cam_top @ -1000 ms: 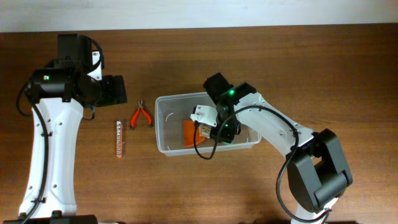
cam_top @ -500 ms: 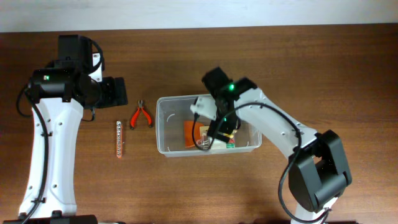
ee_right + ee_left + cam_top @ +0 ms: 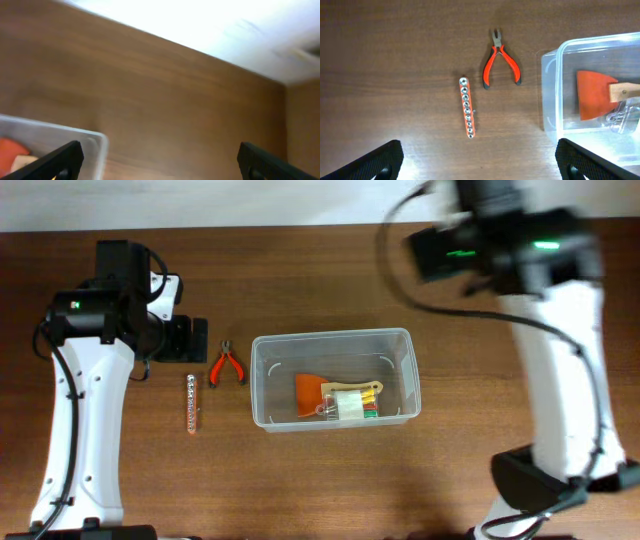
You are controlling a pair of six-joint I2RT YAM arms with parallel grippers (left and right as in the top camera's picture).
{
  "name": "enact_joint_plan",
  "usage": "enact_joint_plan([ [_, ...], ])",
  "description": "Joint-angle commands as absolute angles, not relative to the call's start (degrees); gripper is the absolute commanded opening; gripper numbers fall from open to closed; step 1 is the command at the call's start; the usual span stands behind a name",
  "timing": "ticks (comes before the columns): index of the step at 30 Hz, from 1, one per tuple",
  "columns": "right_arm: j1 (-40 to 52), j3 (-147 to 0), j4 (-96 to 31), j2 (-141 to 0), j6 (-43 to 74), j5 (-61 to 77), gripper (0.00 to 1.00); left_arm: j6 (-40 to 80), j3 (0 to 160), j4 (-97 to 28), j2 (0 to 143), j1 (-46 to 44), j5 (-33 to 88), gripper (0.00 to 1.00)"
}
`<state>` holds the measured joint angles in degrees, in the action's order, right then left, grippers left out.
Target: Pack container
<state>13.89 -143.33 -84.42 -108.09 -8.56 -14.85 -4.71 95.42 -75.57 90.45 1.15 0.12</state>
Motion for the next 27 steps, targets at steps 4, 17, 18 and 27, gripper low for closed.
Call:
enact_joint_plan([
  [4,3.68,-145.03,-92.03,-108.07,-4.8,-5.54,0.99,-8.67,90.59,-73.54,94.61,1.26,-1.34,0.99],
  [17,-2.33,-138.32,-93.19,-109.14,-3.99,-4.49,0.98,-3.44,79.5,-65.04,102.45,3.27,-1.17,0.99],
  [18,-2.33,-137.8,-93.03,-109.14,-3.99,-4.49,0.99,-3.44,78.67,-64.55,103.11,3.27,-1.13,0.99],
  [27,-2.35,-135.59,-91.61,-109.14,-3.99,-4.51,0.99,-3.46,72.27,-58.63,106.04,3.29,-1.3,0.99],
])
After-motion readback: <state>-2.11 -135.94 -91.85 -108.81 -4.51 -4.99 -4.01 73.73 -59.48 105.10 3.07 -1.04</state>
